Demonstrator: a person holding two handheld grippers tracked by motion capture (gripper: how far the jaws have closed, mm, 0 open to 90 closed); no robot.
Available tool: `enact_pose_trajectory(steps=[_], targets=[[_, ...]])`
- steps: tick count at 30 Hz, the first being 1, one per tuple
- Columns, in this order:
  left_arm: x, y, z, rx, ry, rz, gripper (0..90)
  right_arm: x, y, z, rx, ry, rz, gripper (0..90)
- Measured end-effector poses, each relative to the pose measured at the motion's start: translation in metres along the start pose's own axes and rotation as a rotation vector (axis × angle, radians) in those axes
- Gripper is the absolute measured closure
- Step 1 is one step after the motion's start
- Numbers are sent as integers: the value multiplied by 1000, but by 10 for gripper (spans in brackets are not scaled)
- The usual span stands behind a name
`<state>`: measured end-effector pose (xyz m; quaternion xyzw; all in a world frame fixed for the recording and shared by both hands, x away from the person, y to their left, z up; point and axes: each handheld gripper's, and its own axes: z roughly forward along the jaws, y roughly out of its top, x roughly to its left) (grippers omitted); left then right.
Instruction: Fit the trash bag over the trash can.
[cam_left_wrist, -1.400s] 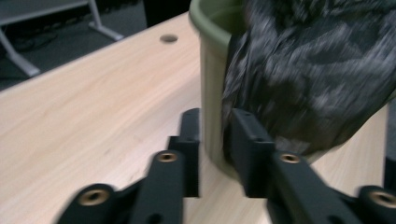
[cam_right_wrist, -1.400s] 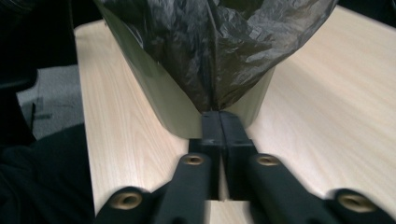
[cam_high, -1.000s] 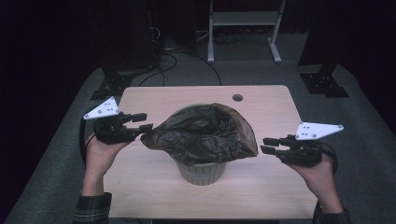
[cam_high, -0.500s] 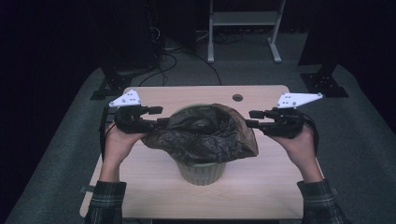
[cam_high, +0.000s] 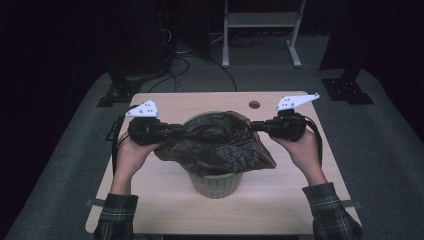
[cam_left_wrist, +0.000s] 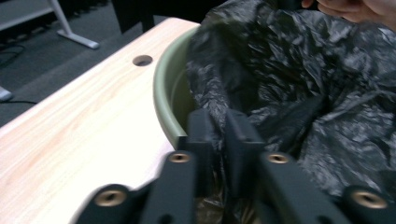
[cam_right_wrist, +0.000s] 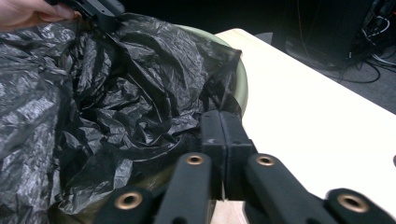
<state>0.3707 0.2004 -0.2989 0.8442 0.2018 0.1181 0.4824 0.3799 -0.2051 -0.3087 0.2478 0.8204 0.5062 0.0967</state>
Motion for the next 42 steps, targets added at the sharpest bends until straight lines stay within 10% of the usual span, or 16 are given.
enact_pose_trajectory(steps=[12, 30, 42], targets=[[27, 8, -4, -60, 117, -27, 898, -14, 2, -3, -53, -115, 14, 900], [43, -21, 34, 127, 150, -84, 899, -34, -38, 29, 100, -200, 47, 900], [40, -19, 24, 83, 121, -96, 898, -24, -21, -30, -59, -255, 29, 660]])
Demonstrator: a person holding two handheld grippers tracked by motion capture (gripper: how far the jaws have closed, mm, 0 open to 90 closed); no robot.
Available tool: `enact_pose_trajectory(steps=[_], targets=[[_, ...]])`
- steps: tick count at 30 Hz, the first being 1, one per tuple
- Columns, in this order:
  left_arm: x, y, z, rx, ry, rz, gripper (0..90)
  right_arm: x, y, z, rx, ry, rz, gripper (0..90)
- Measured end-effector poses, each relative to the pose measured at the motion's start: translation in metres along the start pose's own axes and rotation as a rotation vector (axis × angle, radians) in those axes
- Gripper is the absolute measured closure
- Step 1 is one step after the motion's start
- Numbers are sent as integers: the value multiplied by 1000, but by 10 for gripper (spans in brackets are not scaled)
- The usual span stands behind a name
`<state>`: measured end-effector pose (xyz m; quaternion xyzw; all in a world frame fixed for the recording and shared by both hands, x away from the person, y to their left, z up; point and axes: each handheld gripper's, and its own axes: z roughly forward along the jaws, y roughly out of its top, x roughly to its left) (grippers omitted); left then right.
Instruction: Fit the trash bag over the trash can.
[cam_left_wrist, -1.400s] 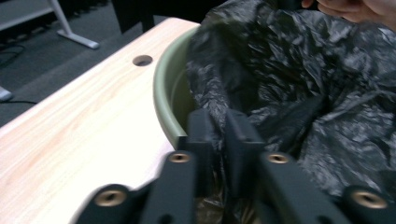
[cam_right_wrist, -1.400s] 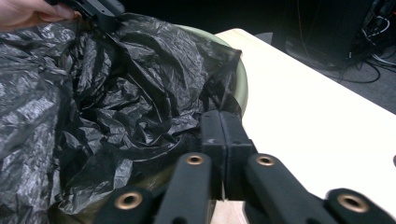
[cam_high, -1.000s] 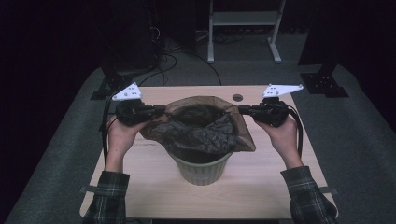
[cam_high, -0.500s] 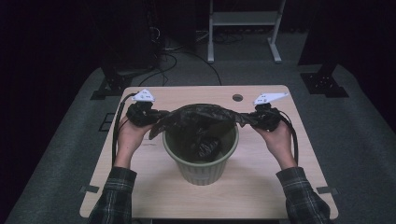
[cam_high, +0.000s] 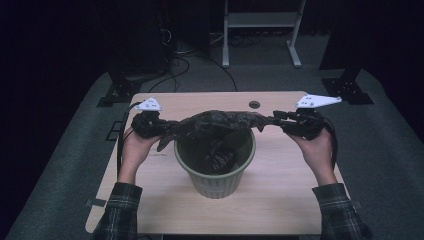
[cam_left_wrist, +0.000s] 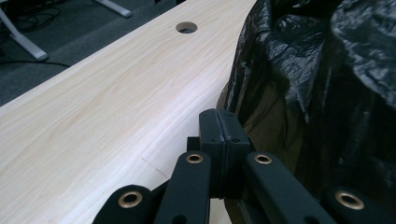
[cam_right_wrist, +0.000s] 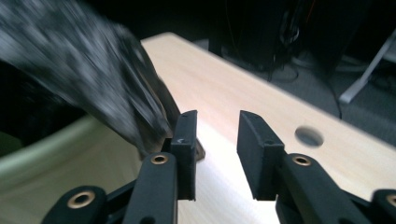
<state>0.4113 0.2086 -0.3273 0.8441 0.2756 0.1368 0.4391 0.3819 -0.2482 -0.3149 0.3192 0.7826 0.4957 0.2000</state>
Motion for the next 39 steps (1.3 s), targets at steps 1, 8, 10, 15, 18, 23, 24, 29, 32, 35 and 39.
enact_pose_trajectory(steps=[1, 8, 10, 15, 18, 23, 24, 29, 32, 35, 39], targets=[[0, 0, -1, 0, -6, -2, 898, 1, 5, -7, -21, 6, -2, 646], [3, 0, -2, -5, -18, -45, 898, 15, 31, -27, -99, 87, -40, 595], [3, 0, -3, -5, -18, -37, 897, 18, 35, -26, -105, 102, -48, 585], [3, 2, -4, -6, -14, -33, 897, 28, 44, -24, -116, 129, -81, 551], [2, 2, -4, -4, -14, -33, 897, 32, 48, -31, -133, 126, -90, 544], [1, 4, -3, -1, -14, -28, 898, 33, 55, -53, -175, 124, -103, 544], [1, 5, -3, -1, -14, -27, 897, 34, 56, -55, -175, 144, -102, 544], [-1, 7, -1, 0, -20, -22, 898, 43, 54, -44, -144, 239, -114, 516], [-2, 8, 0, 0, -24, -17, 898, 53, 51, -30, -105, 294, -136, 506], [-3, 8, 2, 4, -29, -21, 898, 58, 48, -18, -69, 305, -145, 537], [-4, 9, 2, 4, -32, -13, 898, 61, 43, -8, -18, 303, -160, 853]])
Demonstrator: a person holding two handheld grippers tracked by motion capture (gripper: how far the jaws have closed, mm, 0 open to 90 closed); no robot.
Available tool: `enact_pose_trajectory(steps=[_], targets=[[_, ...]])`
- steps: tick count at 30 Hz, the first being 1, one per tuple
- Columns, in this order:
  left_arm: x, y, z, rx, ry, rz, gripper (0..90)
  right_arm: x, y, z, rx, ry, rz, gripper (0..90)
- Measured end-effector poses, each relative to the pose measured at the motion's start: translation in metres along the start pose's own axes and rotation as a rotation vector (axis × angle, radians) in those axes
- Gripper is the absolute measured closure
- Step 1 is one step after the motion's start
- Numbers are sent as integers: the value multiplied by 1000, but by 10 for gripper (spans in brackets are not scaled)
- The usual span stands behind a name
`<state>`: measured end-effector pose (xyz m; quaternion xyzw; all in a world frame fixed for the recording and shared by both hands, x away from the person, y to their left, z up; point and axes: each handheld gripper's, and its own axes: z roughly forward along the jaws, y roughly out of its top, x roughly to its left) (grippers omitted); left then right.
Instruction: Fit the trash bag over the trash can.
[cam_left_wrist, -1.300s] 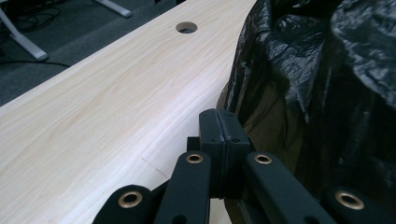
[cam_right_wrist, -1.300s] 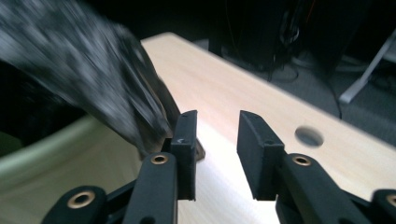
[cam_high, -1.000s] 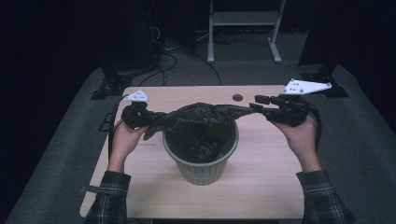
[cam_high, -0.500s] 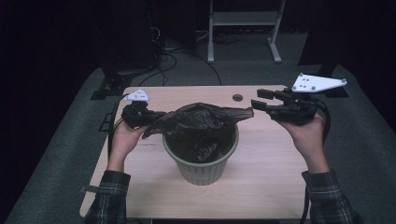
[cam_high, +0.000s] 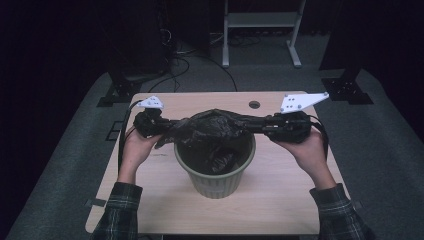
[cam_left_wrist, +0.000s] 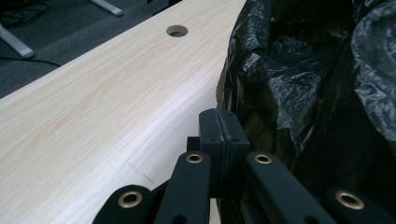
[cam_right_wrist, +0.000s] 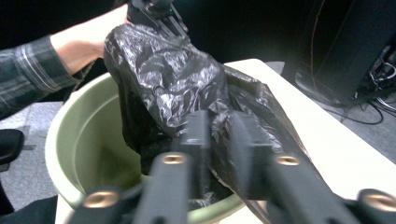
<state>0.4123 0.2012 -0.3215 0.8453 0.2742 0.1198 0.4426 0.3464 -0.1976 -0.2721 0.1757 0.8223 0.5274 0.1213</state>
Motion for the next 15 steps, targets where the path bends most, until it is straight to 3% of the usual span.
enact_pose_trajectory(steps=[1, 15], targets=[[-1, 0, 0, -4, -1, -4, 898, 1, -1, 0, 3, 5, -4, 900], [0, 0, -1, 7, -2, -2, 898, 16, -21, -22, -17, 38, -11, 900]])
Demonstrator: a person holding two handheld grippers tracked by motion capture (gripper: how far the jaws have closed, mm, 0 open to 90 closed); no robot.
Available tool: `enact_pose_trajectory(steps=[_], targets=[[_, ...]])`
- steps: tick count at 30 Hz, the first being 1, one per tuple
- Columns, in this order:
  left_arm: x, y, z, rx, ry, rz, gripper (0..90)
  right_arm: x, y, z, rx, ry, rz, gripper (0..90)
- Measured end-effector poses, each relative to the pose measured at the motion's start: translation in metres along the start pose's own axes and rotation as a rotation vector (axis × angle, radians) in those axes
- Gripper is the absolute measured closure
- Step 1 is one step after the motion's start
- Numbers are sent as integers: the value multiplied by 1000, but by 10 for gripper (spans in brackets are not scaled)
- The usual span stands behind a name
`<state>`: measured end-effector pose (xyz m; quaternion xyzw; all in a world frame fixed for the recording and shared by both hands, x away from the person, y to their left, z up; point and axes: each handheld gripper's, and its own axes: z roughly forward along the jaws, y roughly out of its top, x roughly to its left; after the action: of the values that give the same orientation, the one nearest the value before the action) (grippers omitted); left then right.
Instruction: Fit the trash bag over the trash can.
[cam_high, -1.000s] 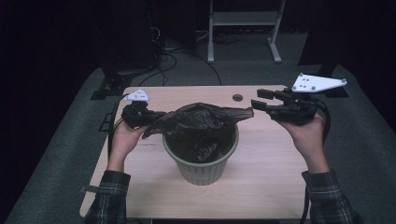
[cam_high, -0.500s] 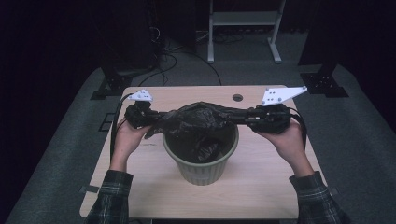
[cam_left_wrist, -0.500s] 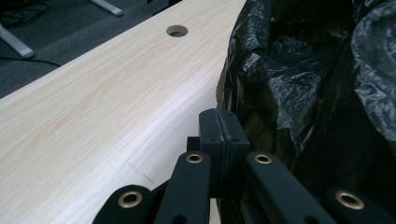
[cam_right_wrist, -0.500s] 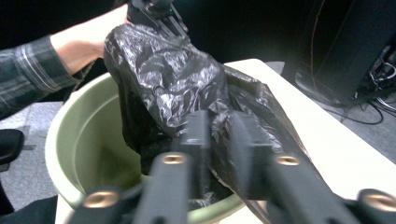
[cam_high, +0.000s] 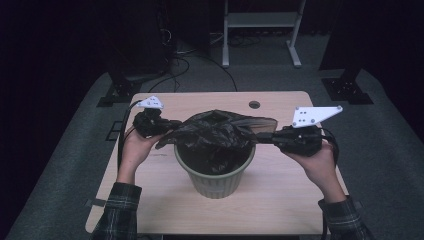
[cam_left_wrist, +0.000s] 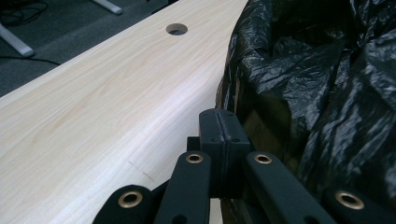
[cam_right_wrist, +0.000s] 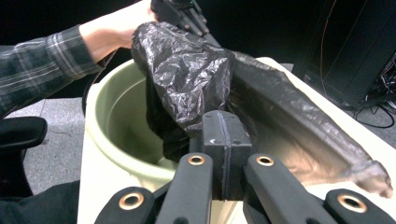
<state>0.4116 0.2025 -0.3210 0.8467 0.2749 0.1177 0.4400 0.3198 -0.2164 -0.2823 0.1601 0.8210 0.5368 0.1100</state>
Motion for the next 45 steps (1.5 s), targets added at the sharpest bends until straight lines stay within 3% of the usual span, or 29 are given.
enact_pose_trajectory(steps=[6, 17, 32, 42, 45], targets=[[-2, -1, 2, 8, -2, 0, 898, 12, -17, -5, 6, 26, 5, 900], [-2, -6, 7, 19, -7, -12, 898, 37, -55, 0, 56, 102, 30, 900], [-3, -11, 8, 28, -13, -18, 899, 61, -103, 45, 204, 223, 68, 900], [-2, -15, 12, 38, -12, -22, 899, 65, -129, 71, 312, 221, 90, 900], [-1, -16, 14, 51, 0, -23, 899, 63, -133, 76, 319, 228, 105, 900]])
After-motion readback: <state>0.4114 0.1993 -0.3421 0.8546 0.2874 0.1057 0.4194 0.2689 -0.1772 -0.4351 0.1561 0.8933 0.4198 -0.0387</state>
